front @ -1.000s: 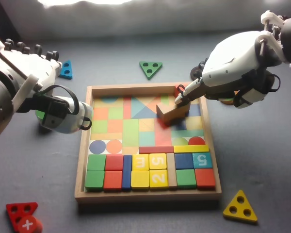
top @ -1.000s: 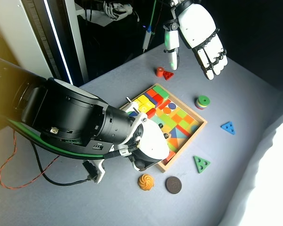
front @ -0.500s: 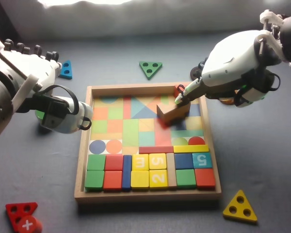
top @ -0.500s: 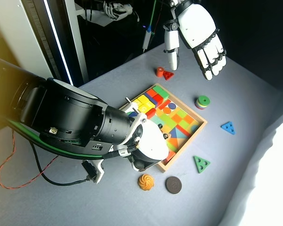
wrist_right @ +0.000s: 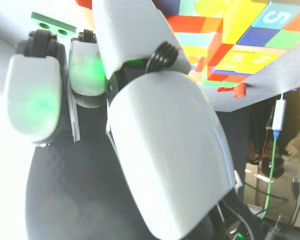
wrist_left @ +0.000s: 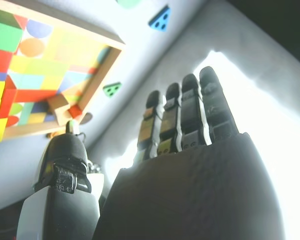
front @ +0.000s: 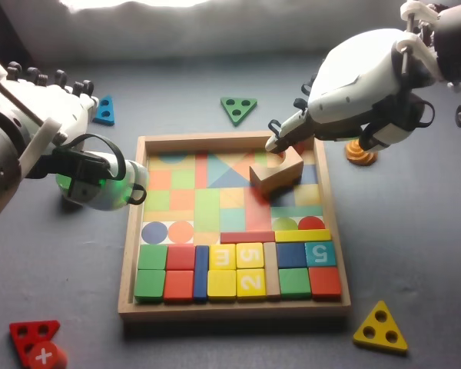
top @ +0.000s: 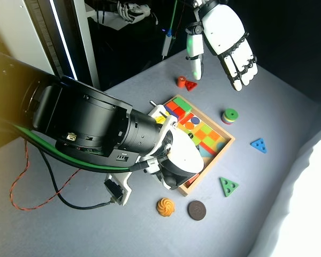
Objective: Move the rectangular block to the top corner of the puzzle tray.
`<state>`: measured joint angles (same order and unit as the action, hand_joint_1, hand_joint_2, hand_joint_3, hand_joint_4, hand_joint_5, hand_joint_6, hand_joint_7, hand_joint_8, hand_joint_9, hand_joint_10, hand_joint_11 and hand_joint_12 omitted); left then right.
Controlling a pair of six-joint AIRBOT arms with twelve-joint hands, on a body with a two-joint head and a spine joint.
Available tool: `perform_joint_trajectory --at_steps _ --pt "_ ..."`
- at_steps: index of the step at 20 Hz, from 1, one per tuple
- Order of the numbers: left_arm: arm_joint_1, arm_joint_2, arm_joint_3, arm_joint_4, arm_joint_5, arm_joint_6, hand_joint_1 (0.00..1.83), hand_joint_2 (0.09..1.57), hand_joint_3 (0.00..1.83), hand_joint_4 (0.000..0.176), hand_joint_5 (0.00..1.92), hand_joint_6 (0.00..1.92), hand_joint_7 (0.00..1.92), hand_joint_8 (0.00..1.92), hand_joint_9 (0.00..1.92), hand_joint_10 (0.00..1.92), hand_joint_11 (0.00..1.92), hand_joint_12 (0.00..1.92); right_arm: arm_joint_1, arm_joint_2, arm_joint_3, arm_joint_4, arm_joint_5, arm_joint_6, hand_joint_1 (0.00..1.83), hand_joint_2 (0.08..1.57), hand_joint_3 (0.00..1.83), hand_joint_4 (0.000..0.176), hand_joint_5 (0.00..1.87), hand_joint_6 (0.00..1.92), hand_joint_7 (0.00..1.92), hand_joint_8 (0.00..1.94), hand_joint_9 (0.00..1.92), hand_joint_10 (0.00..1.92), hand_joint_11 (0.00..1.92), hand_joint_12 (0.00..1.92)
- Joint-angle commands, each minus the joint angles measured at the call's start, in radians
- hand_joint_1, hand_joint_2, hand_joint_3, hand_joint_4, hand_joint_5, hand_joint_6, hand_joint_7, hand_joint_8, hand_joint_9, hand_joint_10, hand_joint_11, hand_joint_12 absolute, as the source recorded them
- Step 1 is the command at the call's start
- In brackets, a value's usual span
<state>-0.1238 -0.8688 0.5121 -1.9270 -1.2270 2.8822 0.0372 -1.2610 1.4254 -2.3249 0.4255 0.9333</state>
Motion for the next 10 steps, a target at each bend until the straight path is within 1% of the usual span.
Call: perform_joint_trajectory --at_steps 1,2,3,4,5,6,7,8,9,10 --pt "-0.011 0.012 -0.003 0.084 -0.015 0.003 0.05 1.28 0.0 0.0 0.07 0.01 0.03 0.01 0.02 0.01 0.02 0.01 0.015 0.014 0.01 0.013 -0.049 -0.015 1.83 1.18 0.01 0.0 0.29 0.01 1.04 1.94 1.43 1.92 1.62 1.92" --pt "-0.011 0.012 -0.003 0.084 -0.015 0.003 0.06 1.27 0.0 0.0 0.09 0.0 0.05 0.01 0.05 0.0 0.0 0.12 0.016 0.012 0.016 0.013 -0.052 -0.02 1.83 1.16 0.0 0.0 0.3 0.01 1.11 1.94 1.45 1.92 1.63 1.92" --pt "-0.011 0.012 -0.003 0.084 -0.015 0.003 0.01 1.28 0.0 0.0 0.06 0.0 0.03 0.0 0.03 0.0 0.0 0.1 0.015 0.008 0.024 0.013 -0.053 -0.023 1.83 1.14 0.0 0.0 0.29 0.01 1.14 1.94 1.49 1.92 1.66 1.92" --pt "-0.011 0.012 -0.003 0.084 -0.015 0.003 0.0 1.28 0.0 0.0 0.04 0.0 0.02 0.0 0.02 0.0 0.0 0.09 0.013 0.002 0.037 0.013 -0.054 -0.025 1.83 1.14 0.0 0.0 0.26 0.0 1.19 1.94 1.51 1.92 1.66 1.92" --pt "-0.011 0.012 -0.003 0.084 -0.015 0.003 0.0 1.28 0.0 0.0 0.04 0.0 0.01 0.0 0.0 0.0 0.0 0.03 0.012 -0.003 0.044 0.013 -0.054 -0.025 1.83 1.15 0.0 0.0 0.25 0.0 1.11 1.94 1.48 1.92 1.65 1.92" --pt "-0.011 0.012 -0.003 0.083 -0.015 0.003 0.01 1.29 0.01 0.0 0.03 0.0 0.0 0.0 0.0 0.0 0.0 0.0 0.01 -0.008 0.053 0.013 -0.054 -0.027 1.83 1.16 0.0 0.0 0.31 0.02 1.07 1.94 1.46 1.92 1.65 1.92" --pt "-0.011 0.012 -0.003 0.083 -0.015 0.003 0.01 1.28 0.0 0.0 0.05 0.01 0.02 0.01 0.02 0.01 0.01 0.01 0.008 -0.012 0.057 0.013 -0.054 -0.029 1.83 1.16 0.0 0.005 0.3 0.02 1.06 1.94 1.44 1.92 1.63 1.92" --pt "-0.011 0.012 -0.003 0.083 -0.016 0.003 0.02 1.28 0.0 0.0 0.05 0.01 0.03 0.01 0.02 0.01 0.0 0.0 0.005 -0.014 0.057 0.013 -0.055 -0.033 1.83 1.16 0.0 0.004 0.29 0.01 1.11 1.94 1.45 1.92 1.64 1.92" --pt "-0.011 0.012 -0.003 0.083 -0.016 0.003 0.03 1.28 0.0 0.0 0.05 0.01 0.04 0.01 0.03 0.01 0.0 0.0 0.003 -0.017 0.057 0.013 -0.058 -0.038 1.83 1.17 0.0 0.013 0.31 0.01 1.09 1.94 1.46 1.92 1.63 1.92" --pt "-0.011 0.012 -0.003 0.083 -0.016 0.003 0.04 1.28 0.0 0.0 0.06 0.01 0.05 0.01 0.04 0.01 0.02 0.01 0.001 -0.019 0.058 0.013 -0.062 -0.042 1.83 1.17 0.0 0.01 0.32 0.01 1.1 1.94 1.45 1.92 1.64 1.92"
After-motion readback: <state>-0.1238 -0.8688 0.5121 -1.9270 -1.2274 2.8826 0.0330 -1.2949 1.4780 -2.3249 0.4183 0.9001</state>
